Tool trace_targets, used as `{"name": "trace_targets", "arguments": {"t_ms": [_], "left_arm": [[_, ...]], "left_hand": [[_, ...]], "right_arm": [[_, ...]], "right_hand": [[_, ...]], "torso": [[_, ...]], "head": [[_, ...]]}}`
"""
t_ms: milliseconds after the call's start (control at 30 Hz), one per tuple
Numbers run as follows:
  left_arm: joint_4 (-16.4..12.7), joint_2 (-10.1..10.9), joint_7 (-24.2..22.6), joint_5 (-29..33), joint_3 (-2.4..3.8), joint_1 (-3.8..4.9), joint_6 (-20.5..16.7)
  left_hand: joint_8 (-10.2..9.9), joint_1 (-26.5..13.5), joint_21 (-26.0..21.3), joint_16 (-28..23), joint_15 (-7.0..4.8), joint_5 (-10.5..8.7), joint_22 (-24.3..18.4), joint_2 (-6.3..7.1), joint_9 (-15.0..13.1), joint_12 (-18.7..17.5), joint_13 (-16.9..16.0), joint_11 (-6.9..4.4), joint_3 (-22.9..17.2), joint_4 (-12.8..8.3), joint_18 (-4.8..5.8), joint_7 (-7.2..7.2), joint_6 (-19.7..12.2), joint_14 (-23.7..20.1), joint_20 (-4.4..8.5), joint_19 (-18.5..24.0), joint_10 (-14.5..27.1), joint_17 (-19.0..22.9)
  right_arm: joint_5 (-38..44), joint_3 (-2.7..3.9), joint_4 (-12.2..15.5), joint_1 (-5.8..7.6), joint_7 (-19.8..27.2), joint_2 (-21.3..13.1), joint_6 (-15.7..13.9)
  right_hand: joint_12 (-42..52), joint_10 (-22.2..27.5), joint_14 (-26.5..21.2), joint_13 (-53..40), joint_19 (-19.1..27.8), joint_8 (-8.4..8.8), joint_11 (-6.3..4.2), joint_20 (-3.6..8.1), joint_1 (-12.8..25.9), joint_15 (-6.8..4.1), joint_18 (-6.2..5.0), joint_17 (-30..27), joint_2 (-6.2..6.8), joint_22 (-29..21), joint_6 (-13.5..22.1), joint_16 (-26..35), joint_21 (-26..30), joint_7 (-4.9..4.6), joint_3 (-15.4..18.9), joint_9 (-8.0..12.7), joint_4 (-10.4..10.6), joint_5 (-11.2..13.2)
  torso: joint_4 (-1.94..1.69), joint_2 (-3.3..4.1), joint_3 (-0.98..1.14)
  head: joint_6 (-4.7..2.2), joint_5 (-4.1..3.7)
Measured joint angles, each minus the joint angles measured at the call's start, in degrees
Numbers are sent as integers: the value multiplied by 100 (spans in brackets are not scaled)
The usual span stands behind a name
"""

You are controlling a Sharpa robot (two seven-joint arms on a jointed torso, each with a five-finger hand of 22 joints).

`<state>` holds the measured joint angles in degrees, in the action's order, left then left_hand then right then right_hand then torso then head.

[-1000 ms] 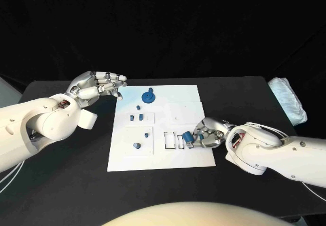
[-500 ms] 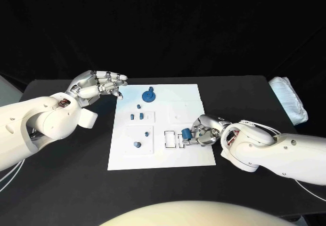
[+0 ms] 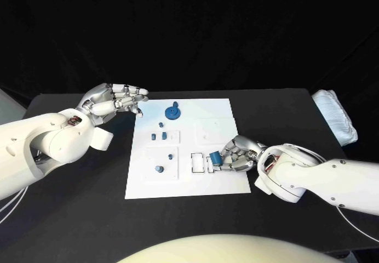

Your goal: Assemble the parts on the task board

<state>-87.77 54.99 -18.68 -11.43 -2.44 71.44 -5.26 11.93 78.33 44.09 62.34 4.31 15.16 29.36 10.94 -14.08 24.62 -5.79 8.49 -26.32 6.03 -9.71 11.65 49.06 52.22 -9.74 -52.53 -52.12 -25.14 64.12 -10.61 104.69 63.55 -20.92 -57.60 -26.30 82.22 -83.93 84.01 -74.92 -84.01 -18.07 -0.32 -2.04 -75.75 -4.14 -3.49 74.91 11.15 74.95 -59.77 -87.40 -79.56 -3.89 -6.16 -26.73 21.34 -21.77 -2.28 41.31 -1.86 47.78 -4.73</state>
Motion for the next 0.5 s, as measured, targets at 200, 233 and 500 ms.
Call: {"name": "trace_targets", "arguments": {"t_ms": [200,233,500], "left_arm": [[3,-3,23,0,0,0,15],[4,-4,25,0,0,0,17],[8,-9,41,1,0,0,29]], "left_hand": [[0,0,-12,0,0,0,0,0,0,0,0,0,0,0,0,0,0,0,0,0,0,0],[0,0,-22,0,0,0,0,0,0,0,0,0,0,0,0,0,0,0,0,0,0,0],[0,0,-22,0,0,0,0,0,0,0,0,0,0,-1,0,0,0,0,0,0,0,0]], "right_arm": [[-751,-47,155,51,221,-103,-58],[-833,-47,185,74,250,-115,-67],[-1216,-28,338,265,427,-215,-187]], "right_hand": [[30,19,-9,0,0,0,-19,0,-18,-9,0,0,-25,0,2,0,-8,-5,-276,9,-148,2],[30,19,-9,0,0,0,-19,0,-13,-9,0,0,-30,-1,-3,0,-27,-10,-285,9,-141,2],[53,20,-9,0,0,1,-18,40,12,-9,89,-1,-55,-1,-3,-19,-64,-17,-408,9,-156,-67]], "torso": [[-2,-1,2],[-2,-3,1],[2,-3,1]], "head": [[-4,-7],[-5,-9],[-21,-24]]}}
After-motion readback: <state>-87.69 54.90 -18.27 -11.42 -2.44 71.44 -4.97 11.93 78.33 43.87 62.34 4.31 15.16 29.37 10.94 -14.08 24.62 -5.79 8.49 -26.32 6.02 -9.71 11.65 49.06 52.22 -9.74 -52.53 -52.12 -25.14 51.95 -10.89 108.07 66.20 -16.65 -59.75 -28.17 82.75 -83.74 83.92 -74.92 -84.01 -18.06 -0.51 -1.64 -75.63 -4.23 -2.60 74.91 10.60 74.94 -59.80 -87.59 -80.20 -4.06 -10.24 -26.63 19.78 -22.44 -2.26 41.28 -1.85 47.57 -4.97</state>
